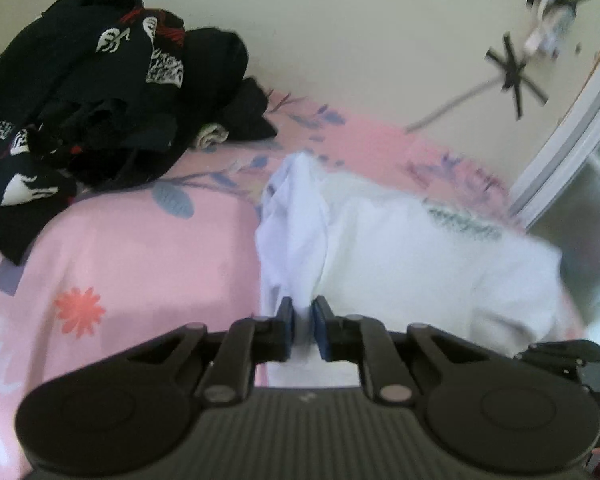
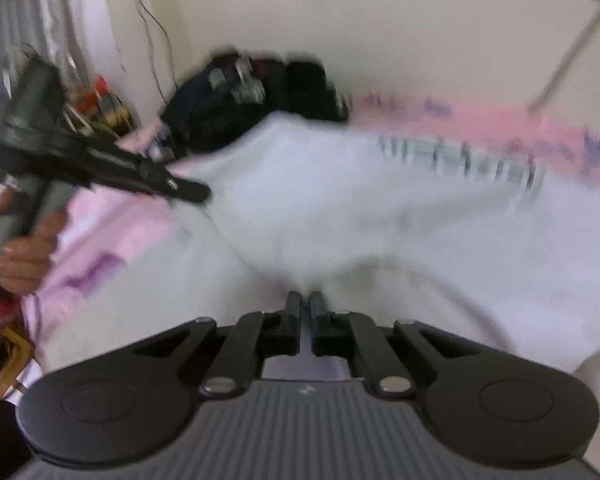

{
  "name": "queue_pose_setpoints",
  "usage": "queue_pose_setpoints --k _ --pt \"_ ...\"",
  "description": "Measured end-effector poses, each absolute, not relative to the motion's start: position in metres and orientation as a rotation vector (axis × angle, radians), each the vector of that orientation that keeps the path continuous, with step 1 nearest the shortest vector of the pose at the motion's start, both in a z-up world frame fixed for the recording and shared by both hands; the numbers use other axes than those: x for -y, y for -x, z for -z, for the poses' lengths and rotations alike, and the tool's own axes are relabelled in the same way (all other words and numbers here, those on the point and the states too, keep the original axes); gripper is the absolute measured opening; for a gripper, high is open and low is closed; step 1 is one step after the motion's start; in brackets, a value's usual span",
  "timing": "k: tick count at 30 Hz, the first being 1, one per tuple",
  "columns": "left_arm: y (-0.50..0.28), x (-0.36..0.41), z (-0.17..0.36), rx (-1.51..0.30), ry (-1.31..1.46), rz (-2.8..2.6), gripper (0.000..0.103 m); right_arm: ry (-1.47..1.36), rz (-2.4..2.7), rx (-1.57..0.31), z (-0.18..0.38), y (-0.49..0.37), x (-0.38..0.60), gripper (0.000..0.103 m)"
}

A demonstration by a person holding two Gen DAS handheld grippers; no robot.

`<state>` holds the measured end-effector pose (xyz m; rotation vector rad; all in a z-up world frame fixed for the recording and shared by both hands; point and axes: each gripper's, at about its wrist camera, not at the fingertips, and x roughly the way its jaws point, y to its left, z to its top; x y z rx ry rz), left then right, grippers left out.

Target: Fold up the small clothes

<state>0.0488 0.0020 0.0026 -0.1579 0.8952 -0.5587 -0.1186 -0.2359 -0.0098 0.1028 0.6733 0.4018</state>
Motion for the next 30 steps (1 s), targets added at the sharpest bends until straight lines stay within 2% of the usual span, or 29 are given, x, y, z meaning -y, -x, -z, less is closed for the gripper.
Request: queue_pose_setpoints --k 2,3,9,10,11,12,14,15,16,19,24,30 --pt "-0.044 -0.003 -0.005 -0.886 0.144 0.56 0.015 -0.142 -0.406 -0.677 0.012 0.115 0.241 0.0" --pt "-0.041 -0.004 -0.01 -0.872 0.139 0.562 0.02 -0.17 -0.405 -0.678 0.009 0.114 0.246 0.0" --pt "-0.036 -0.018 -0.053 -0.709 0.186 0.579 0.032 -0.267 -0.251 -0.522 -0.019 0.143 0.309 0.001" --pt "-0.038 -0.014 -0.056 -0.7 0.19 0.596 0.033 -0.284 -0.209 -0.511 -0.02 0.147 0.321 0.011" --pt "-0.04 -0.007 -0.058 -0.695 0.186 0.614 0.033 -0.299 -0.169 -0.51 -0.019 0.151 0.333 0.038" --pt "-0.043 0.002 -0.058 -0.694 0.176 0.626 0.033 -0.31 -0.125 -0.517 -0.017 0.154 0.345 0.051" --pt "-0.049 0.022 -0.051 -0.707 0.154 0.653 0.033 -0.274 -0.017 -0.545 -0.006 0.159 0.36 0.049" --pt "-0.052 0.031 -0.046 -0.725 0.147 0.663 0.033 -0.26 0.026 -0.591 0.003 0.162 0.368 0.044" --pt "-0.056 0.04 -0.037 -0.752 0.136 0.667 0.033 -0.266 0.055 -0.636 0.012 0.165 0.377 0.032" --pt "-0.062 0.059 -0.011 -0.801 0.058 0.616 0.033 -0.235 0.061 -0.628 0.02 0.191 0.382 0.026" --pt "-0.056 0.066 0.004 -0.791 -0.026 0.582 0.035 -0.117 0.092 -0.62 0.023 0.195 0.365 0.028" --pt "-0.033 0.019 -0.028 -0.734 0.034 0.619 0.052 -0.336 0.017 -0.538 -0.003 0.221 0.389 0.037"
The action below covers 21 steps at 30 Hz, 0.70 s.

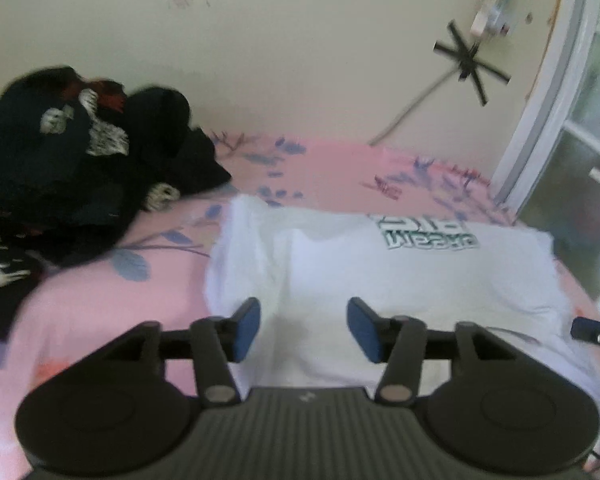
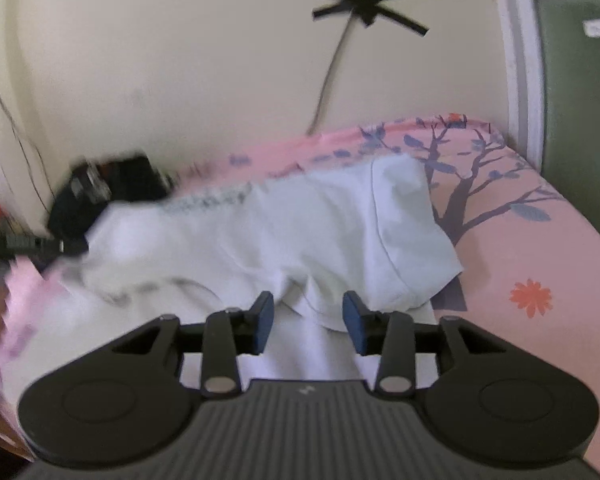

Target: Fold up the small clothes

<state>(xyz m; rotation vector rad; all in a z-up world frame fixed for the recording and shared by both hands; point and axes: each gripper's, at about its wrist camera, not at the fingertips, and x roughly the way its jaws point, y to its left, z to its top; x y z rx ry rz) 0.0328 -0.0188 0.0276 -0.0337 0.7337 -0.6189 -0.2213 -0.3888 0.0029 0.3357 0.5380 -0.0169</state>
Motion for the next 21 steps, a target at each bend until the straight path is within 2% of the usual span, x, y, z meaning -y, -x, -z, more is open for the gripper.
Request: queue_pose_setpoints --k 7,14,15,17,21 --pt "0.008 -0.041 -0.033 -0.825 0.065 0.655 0.053 -0.359 0.109 -0.558 -0.022 0.273 0.414 0.037" --pt "0.05 -0.053 -0.02 -0.968 -0.003 0.698 0.053 -0.256 0.512 -0.562 -0.053 0.383 0.466 0.038" --pt "0.056 -0.051 -0.018 -0.981 -0.025 0.698 0.053 -0.254 0.557 -0.551 -0.058 0.398 0.474 0.039" --pt "0.066 -0.051 -0.011 -1.002 -0.053 0.695 0.053 -0.268 0.605 -0.525 -0.067 0.424 0.483 0.051" --pt "0.083 -0.051 -0.004 -1.011 -0.068 0.691 0.061 -0.322 0.465 -0.532 -0.061 0.432 0.473 0.051"
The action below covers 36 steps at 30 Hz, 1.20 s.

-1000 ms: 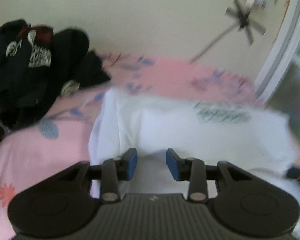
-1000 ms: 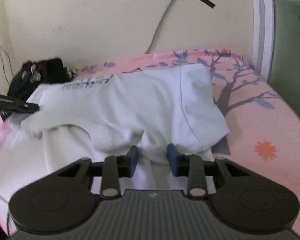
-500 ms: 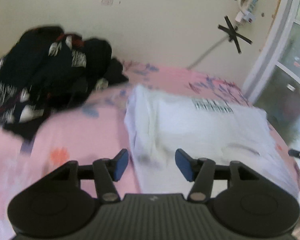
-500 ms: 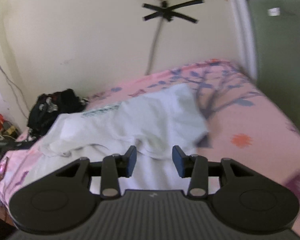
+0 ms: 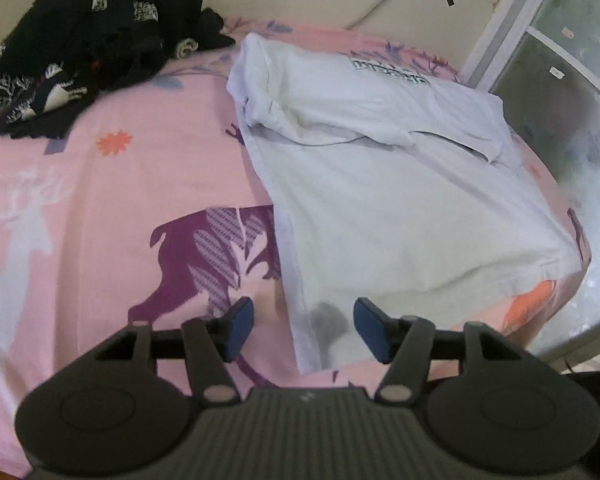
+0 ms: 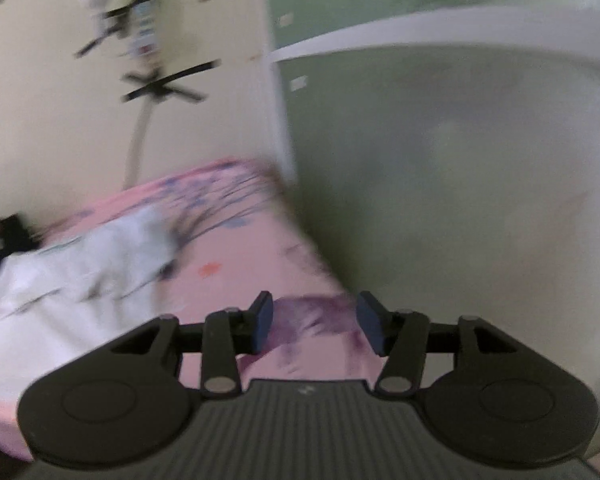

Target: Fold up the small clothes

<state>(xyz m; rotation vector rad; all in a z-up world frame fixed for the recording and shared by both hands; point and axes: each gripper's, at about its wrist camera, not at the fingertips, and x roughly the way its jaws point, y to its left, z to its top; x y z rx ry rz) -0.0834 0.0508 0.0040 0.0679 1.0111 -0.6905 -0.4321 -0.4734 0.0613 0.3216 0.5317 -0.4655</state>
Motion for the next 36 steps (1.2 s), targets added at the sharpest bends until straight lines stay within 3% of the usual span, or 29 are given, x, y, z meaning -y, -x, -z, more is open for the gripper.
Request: queue_pose_setpoints --k 2,4,5,6,7,9,10,13,14,23,30,33,36 --pt "0.089 -0.049 -0.003 -1.01 -0.061 0.691 0.062 -0.342 0.351 -0.558 -0.046 0.42 0.46 0.05" --pt "0.095 -0.047 -0.003 -1.004 -0.065 0.694 0.057 -0.395 0.23 -0.589 -0.026 0.405 0.442 0.05" --pt "0.097 -0.045 -0.003 -0.994 -0.08 0.691 0.05 -0.413 0.186 -0.602 -0.017 0.398 0.435 0.05" --pt "0.1 -0.043 -0.003 -0.986 -0.099 0.689 0.027 -0.427 0.147 -0.615 -0.008 0.39 0.428 0.05" --pt "0.103 -0.04 -0.003 -0.987 -0.118 0.685 0.014 -0.443 0.114 -0.625 0.001 0.383 0.421 0.05" --pt "0.106 -0.041 -0.004 -0.984 -0.116 0.688 0.01 -0.468 0.072 -0.652 0.015 0.37 0.412 0.047" --pt "0.106 -0.042 -0.005 -0.985 -0.107 0.692 0.01 -0.469 0.057 -0.669 0.02 0.368 0.41 0.032" --pt "0.106 -0.054 -0.013 -0.974 -0.042 0.706 0.01 -0.421 0.013 -0.704 0.021 0.362 0.398 0.007" --pt "0.104 -0.062 -0.018 -0.969 0.004 0.711 0.01 -0.423 -0.013 -0.704 0.019 0.361 0.398 0.006" --pt "0.053 -0.093 -0.062 -0.855 0.338 0.758 0.009 -0.46 -0.065 -0.463 -0.046 0.319 0.436 0.005" --pt "-0.068 -0.028 -0.085 -0.785 0.359 0.662 0.012 -0.585 0.089 -0.365 -0.061 0.176 0.485 0.004" --pt "-0.107 0.0 -0.06 -0.826 0.322 0.525 0.012 -0.569 0.192 -0.373 -0.046 0.144 0.481 0.013" --pt "-0.11 0.004 -0.038 -0.881 0.32 0.525 0.013 -0.541 0.01 -0.403 -0.036 0.159 0.459 0.035"
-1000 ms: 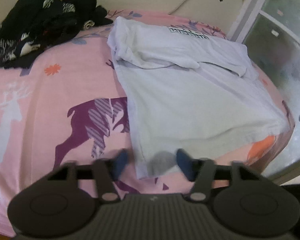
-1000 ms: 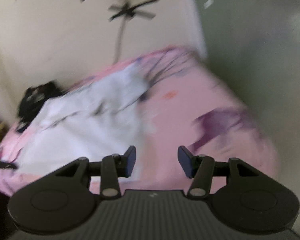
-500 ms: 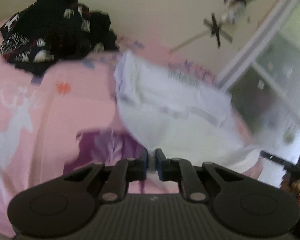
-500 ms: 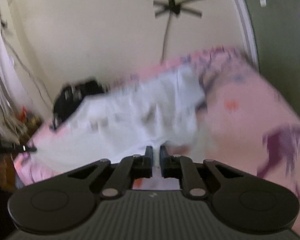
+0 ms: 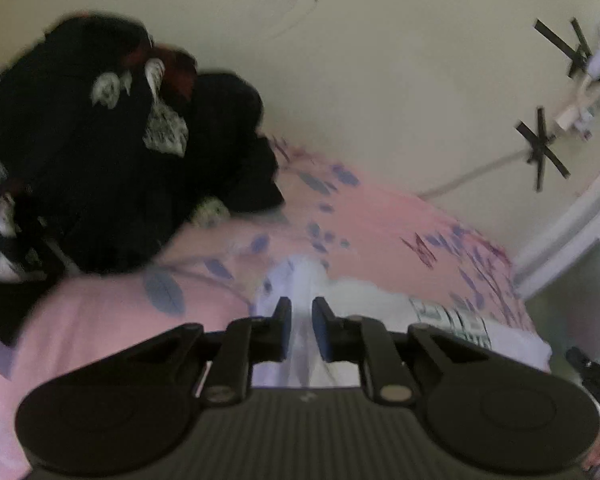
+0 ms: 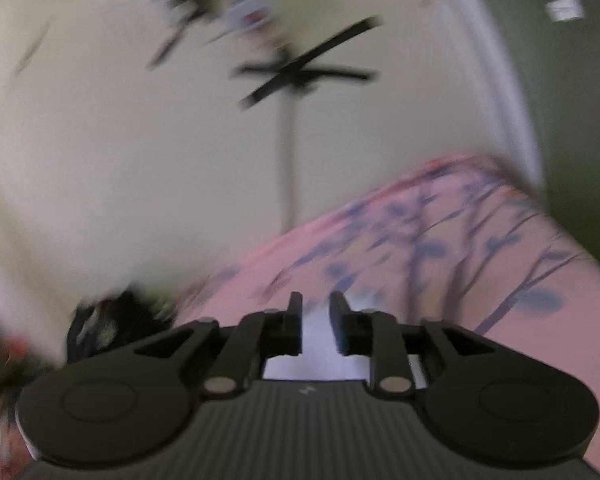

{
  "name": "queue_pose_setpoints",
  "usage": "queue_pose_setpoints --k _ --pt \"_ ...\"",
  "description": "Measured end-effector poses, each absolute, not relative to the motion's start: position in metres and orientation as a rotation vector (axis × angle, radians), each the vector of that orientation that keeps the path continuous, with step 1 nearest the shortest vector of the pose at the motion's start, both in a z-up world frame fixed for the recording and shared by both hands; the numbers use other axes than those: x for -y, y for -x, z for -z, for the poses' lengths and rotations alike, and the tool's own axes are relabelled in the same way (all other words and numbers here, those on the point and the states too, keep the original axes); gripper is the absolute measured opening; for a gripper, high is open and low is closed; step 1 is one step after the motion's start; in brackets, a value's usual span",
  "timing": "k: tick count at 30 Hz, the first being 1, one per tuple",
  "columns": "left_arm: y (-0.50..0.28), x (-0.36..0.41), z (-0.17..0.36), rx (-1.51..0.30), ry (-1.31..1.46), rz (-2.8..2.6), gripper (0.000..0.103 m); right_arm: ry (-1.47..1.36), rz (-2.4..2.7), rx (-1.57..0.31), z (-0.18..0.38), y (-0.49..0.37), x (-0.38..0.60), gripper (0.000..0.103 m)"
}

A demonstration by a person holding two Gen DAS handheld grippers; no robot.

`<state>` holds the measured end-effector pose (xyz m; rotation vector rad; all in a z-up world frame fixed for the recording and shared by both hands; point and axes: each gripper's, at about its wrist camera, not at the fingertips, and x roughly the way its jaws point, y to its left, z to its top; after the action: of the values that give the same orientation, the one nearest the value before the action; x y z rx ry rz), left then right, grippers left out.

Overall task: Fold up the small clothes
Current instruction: 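Grasp the folded white shirt edge with the left gripper while the right gripper grasps it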

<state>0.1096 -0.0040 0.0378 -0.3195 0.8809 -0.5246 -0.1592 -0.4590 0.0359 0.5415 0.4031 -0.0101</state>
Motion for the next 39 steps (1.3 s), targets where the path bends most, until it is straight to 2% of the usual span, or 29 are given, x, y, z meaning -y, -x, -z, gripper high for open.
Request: queue_pose_setpoints --k 1,2,5,7,10,12,13,14,15,16,17,20,21,22,23,24,29,33,36,37,38,39 --pt "-0.106 0.004 -0.034 -0.886 0.305 0.542 0.014 -0.456 -0.002 -0.425 -0.035 0.169 0.445 0.059" --pt "-0.104 0.004 -0.032 -0.887 0.29 0.537 0.014 -0.379 -0.006 -0.444 -0.033 0.178 0.434 0.075" --pt "-0.104 0.006 -0.028 -0.897 0.276 0.554 0.016 -0.228 -0.051 -0.497 -0.024 0.198 0.406 0.073" --pt "-0.104 0.004 -0.027 -0.895 0.279 0.558 0.03 -0.169 -0.042 -0.519 -0.018 0.204 0.397 0.073" --pt "-0.103 0.003 -0.032 -0.874 0.289 0.559 0.046 -0.175 -0.033 -0.544 -0.006 0.208 0.399 0.068" --pt "-0.103 -0.006 -0.035 -0.871 0.307 0.564 0.049 -0.202 -0.03 -0.571 0.004 0.21 0.4 0.064" --pt "-0.106 -0.006 -0.036 -0.873 0.31 0.566 0.05 -0.214 -0.034 -0.59 0.009 0.208 0.402 0.054" --pt "-0.108 -0.005 -0.037 -0.873 0.307 0.565 0.05 -0.223 -0.044 -0.606 0.012 0.207 0.403 0.032" --pt "-0.109 -0.004 -0.038 -0.872 0.303 0.564 0.052 -0.228 -0.055 -0.618 0.014 0.205 0.402 0.02" --pt "-0.11 -0.001 -0.039 -0.873 0.296 0.566 0.053 -0.229 -0.07 -0.622 0.015 0.205 0.401 0.012" --pt "-0.111 0.003 -0.039 -0.875 0.289 0.569 0.053 -0.225 -0.08 -0.614 0.013 0.206 0.4 0.008" --pt "-0.114 0.017 -0.039 -0.88 0.255 0.588 0.052 -0.217 -0.106 -0.547 -0.001 0.216 0.402 0.007" --pt "-0.114 0.021 -0.039 -0.883 0.243 0.589 0.044 -0.233 -0.113 -0.517 -0.008 0.22 0.406 0.007" --pt "-0.115 0.025 -0.038 -0.892 0.227 0.586 0.022 -0.248 -0.114 -0.487 -0.014 0.223 0.41 0.006" --pt "-0.116 0.03 -0.036 -0.91 0.211 0.587 0.011 -0.259 -0.109 -0.457 -0.02 0.226 0.414 0.003" --pt "-0.117 0.032 -0.034 -0.922 0.203 0.58 0.006 -0.27 -0.098 -0.426 -0.026 0.227 0.419 0.003" --pt "-0.116 0.014 -0.039 -0.898 0.285 0.543 0.005 -0.375 0.014 -0.269 -0.053 0.216 0.458 0.001" --pt "-0.117 0.006 -0.041 -0.895 0.341 0.532 0.005 -0.435 0.042 -0.26 -0.051 0.194 0.473 0.002" --pt "-0.114 0.014 -0.039 -0.898 0.306 0.524 0.005 -0.408 -0.071 -0.321 -0.042 0.186 0.459 0.01" --pt "-0.114 0.014 -0.039 -0.898 0.304 0.524 0.005 -0.383 -0.083 -0.351 -0.038 0.185 0.451 0.031" --pt "-0.114 0.015 -0.038 -0.899 0.309 0.526 0.005 -0.361 -0.086 -0.374 -0.035 0.185 0.446 0.066" --pt "-0.115 0.015 -0.038 -0.9 0.317 0.527 0.005 -0.343 -0.092 -0.389 -0.03 0.187 0.441 0.07"
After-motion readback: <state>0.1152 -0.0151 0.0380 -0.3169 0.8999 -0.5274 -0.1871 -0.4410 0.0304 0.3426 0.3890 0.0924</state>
